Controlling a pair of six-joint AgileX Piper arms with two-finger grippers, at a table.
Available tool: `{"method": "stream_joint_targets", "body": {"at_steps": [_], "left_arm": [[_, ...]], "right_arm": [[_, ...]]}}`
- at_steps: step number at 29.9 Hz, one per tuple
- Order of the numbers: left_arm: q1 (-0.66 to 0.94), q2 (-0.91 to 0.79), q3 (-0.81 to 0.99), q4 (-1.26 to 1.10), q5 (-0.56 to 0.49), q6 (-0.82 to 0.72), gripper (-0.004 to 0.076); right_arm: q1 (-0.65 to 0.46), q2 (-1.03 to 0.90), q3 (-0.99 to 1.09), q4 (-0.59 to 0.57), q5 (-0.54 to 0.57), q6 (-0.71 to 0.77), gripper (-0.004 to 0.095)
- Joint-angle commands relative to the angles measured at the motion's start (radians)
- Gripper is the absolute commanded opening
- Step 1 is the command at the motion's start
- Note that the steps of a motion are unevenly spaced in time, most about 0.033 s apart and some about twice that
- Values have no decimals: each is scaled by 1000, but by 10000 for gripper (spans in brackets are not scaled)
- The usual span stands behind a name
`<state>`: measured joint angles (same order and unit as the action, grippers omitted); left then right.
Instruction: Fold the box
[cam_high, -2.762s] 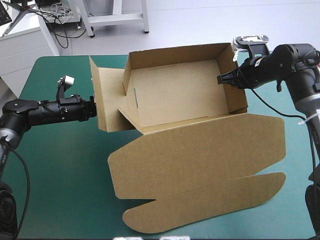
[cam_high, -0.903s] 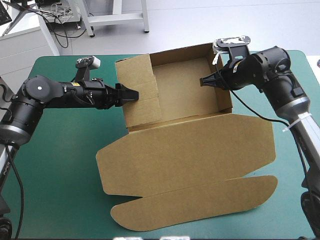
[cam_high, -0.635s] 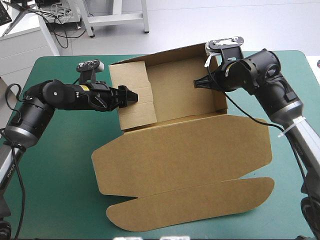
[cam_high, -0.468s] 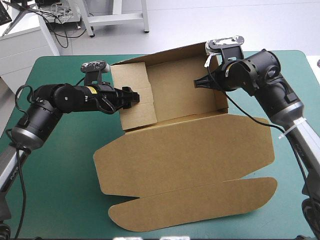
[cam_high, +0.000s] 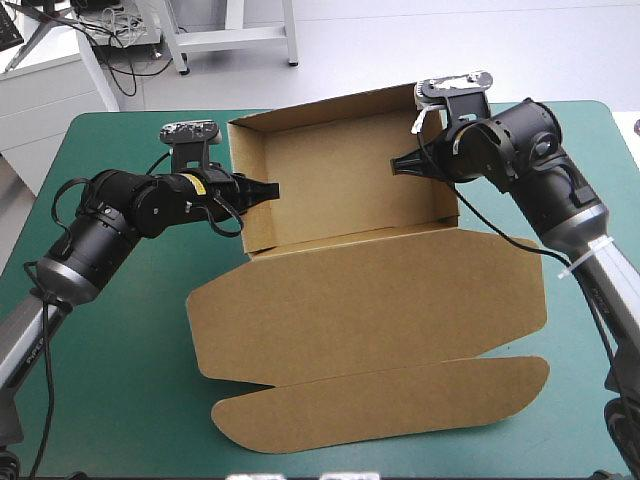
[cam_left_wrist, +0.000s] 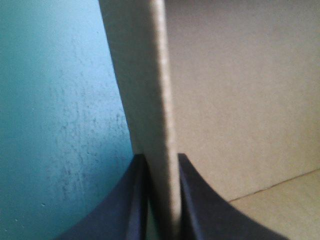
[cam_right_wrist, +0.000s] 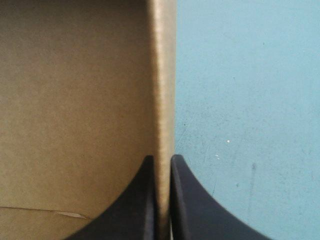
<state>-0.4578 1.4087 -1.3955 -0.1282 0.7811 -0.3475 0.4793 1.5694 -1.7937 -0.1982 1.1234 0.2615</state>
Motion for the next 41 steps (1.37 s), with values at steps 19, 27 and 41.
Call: {"method": "stream_joint_targets", "body": {"at_steps": [19,27,41], "left_arm": [[-12,149,-260,187,294,29,-10],[-12,279,-327,177,362,29,-10],[-12,436,-329,183,334,13,-10]], "right_arm": [[3,36,-34,51,131,4,-15],[-113,142,-34,212,131,-59,-15],[-197,284,-34,230,131,-101,-14]]}}
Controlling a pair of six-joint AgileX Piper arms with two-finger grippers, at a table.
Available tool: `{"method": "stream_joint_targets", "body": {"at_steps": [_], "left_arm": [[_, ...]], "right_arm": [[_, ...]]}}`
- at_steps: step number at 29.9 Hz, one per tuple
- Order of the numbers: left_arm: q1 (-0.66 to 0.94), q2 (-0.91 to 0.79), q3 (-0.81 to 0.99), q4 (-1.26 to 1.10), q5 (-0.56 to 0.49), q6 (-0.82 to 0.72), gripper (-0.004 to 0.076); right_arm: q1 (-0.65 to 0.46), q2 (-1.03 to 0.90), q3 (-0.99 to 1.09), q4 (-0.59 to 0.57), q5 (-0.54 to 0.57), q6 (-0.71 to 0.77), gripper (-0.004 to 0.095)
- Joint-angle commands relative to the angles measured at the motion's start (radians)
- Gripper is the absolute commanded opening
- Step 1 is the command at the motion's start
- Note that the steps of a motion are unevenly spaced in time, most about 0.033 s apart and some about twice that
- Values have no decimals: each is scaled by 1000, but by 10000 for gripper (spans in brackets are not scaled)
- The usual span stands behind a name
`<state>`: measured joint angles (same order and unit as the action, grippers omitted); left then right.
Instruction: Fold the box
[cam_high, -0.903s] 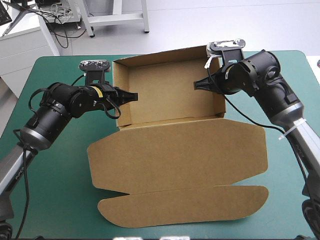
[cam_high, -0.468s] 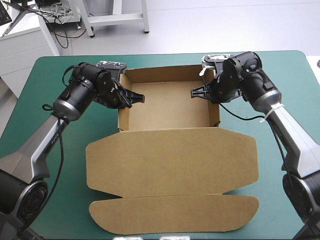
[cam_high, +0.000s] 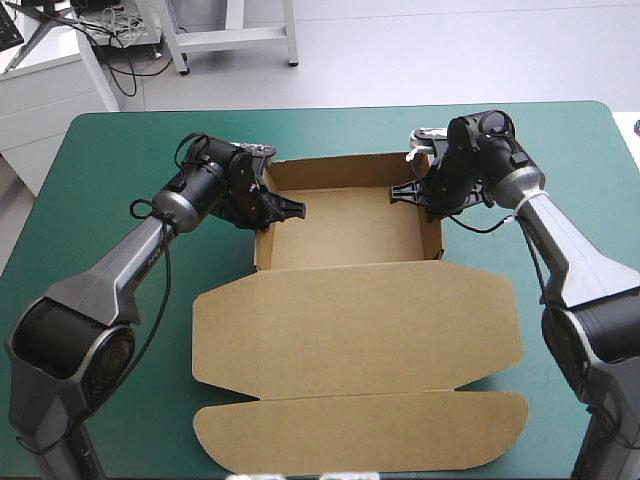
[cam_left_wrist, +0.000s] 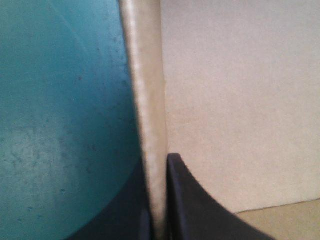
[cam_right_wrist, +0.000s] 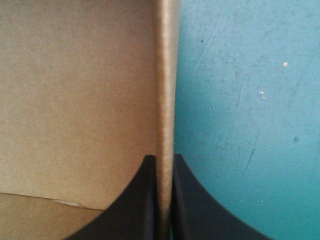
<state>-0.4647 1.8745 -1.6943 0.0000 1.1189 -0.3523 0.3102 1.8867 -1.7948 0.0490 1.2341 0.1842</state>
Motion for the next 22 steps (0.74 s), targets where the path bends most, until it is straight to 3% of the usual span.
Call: {"method": "stream_joint_targets", "body": {"at_steps": [1,6,9,13,17,19,22], "left_arm": [[-5,-26,-30,55,-5,18,-10],[-5,-3,-34,51,-28,18,-8],[-3,8,-34,47,-23,28,10],[-3,12,-36,44,-24,78,147],[-3,12,-46,46,-24,78,388],[-3,12,-53,46,-14,78,454],[-3,12,-62,49,-1,76,465]], "right_arm": [[-30,-26,-33,-17,20,-27,-14],[-37,10,-33,-17,20,-57,-9],[-37,27,-33,-11,20,-93,51],[-37,34,-33,-10,20,-91,248],[-37,34,-33,-10,20,-84,523],[-37,34,-33,-10,20,-81,637],[-37,34,-33,-15,20,-76,714]]}}
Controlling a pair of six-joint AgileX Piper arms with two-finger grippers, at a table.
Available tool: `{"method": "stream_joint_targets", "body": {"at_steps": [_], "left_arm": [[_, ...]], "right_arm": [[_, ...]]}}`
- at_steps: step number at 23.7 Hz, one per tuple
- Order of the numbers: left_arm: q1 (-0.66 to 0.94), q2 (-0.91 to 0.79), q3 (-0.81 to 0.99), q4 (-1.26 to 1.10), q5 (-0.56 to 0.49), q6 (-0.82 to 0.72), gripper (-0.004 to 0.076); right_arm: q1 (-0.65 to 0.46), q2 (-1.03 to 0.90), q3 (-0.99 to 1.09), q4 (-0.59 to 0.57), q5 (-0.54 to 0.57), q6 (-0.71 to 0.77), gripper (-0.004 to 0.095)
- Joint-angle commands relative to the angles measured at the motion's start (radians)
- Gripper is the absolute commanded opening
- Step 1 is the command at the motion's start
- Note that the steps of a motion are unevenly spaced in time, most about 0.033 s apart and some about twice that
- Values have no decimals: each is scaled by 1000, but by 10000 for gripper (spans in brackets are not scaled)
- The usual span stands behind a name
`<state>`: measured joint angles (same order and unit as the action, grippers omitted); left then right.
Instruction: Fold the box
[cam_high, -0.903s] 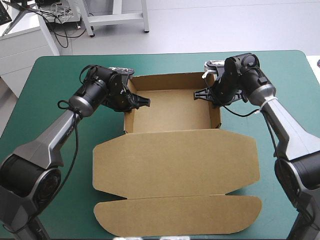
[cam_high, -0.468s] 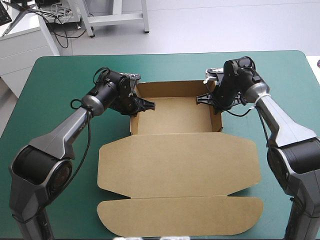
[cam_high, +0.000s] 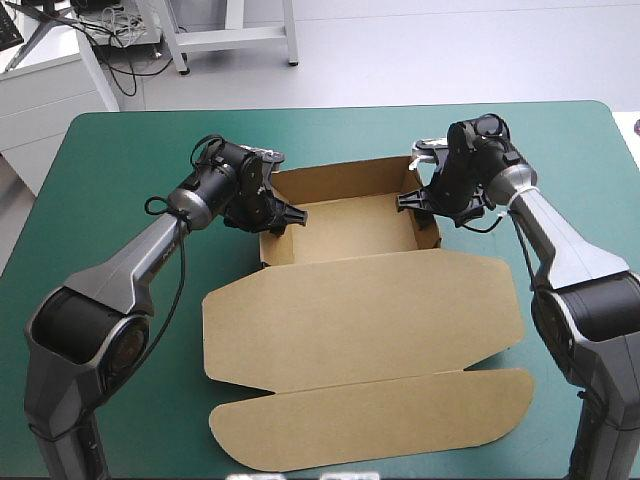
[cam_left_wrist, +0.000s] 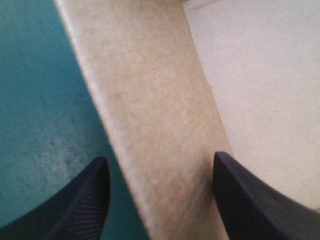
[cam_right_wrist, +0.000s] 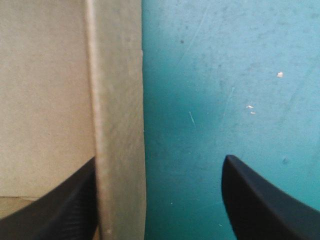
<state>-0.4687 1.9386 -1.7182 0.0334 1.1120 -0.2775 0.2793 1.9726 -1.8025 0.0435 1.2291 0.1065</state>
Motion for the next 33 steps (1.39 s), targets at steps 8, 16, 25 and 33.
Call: {"method": "stream_joint_targets", "body": {"at_steps": [8,16,25,33], "left_arm": [[1,-52,-118,74,77,4,465],[1,-85,-375,118,171,76,395],[1,-390,-242,-33,174,191,0],[1,-676,149,-33,172,199,0]], "right_arm": [[-6,-66,-26,-7,2,13,714],[-14,-136,-219,-16,25,11,714],[-14,-300,-97,-22,23,-25,714],[-14,-244,-97,-14,-34,-77,714]]}}
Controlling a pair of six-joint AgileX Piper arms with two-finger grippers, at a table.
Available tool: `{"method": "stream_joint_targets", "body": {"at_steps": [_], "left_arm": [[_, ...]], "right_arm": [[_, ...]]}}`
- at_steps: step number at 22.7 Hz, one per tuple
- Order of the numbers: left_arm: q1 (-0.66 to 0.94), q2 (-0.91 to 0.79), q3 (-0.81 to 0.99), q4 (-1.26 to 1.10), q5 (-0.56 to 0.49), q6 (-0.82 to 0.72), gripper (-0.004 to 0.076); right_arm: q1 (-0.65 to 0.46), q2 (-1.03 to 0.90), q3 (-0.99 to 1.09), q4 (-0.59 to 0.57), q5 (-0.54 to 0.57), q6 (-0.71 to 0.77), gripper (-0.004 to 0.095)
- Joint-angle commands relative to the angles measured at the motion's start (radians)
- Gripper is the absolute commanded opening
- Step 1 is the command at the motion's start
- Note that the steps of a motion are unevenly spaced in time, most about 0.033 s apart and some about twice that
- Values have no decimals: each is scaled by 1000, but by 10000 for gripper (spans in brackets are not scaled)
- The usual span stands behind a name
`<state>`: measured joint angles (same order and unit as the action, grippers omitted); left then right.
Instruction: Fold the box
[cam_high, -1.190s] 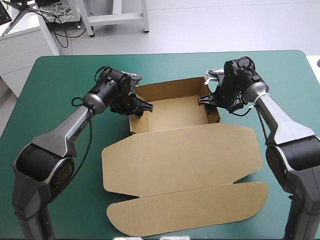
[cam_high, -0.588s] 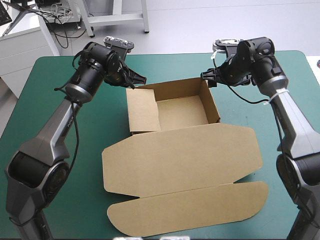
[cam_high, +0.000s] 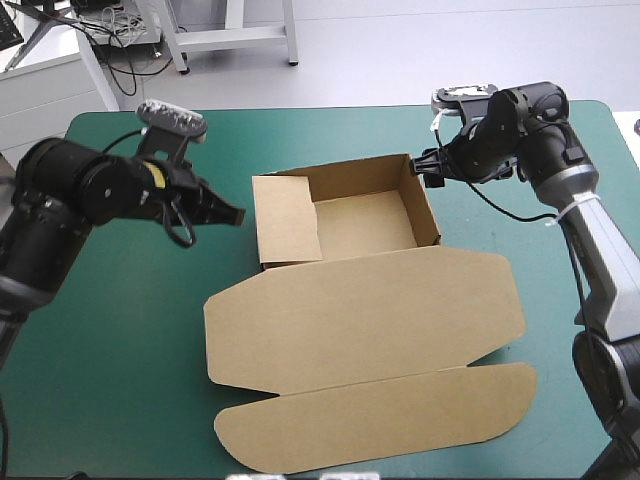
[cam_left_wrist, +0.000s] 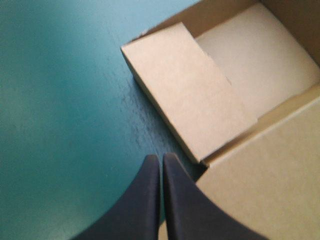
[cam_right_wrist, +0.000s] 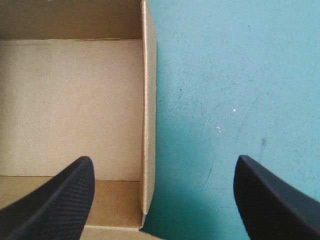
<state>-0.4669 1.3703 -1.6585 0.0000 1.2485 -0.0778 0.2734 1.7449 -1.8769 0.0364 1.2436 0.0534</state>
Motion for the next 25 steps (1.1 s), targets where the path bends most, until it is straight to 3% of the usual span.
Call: {"method": "stream_joint_targets", "body": {"at_steps": [1,4,11,17,21,24,25], "left_arm": [[-1,-144,139,0,35,1,0],[-1,-300,342,18,-18,19,0],[-1,-523,603,23,-116,40,-2],[-1,-656,774,53,-128,34,-10],[-1,-685,803,52,-137,26,-10],[-1,-692,803,52,-139,26,-10],[-1,-696,803,52,-139,26,-10]], "right_arm": [[-8,-3,-23,-5,-58,-24,714],[-8,80,-23,-5,-75,-47,714],[-8,206,-23,49,-76,-69,714],[-8,237,-24,83,-88,-113,703],[-8,249,-24,113,-53,-140,454],[-8,254,-34,127,-56,-129,135],[-8,254,-43,130,-58,-128,-12]]}}
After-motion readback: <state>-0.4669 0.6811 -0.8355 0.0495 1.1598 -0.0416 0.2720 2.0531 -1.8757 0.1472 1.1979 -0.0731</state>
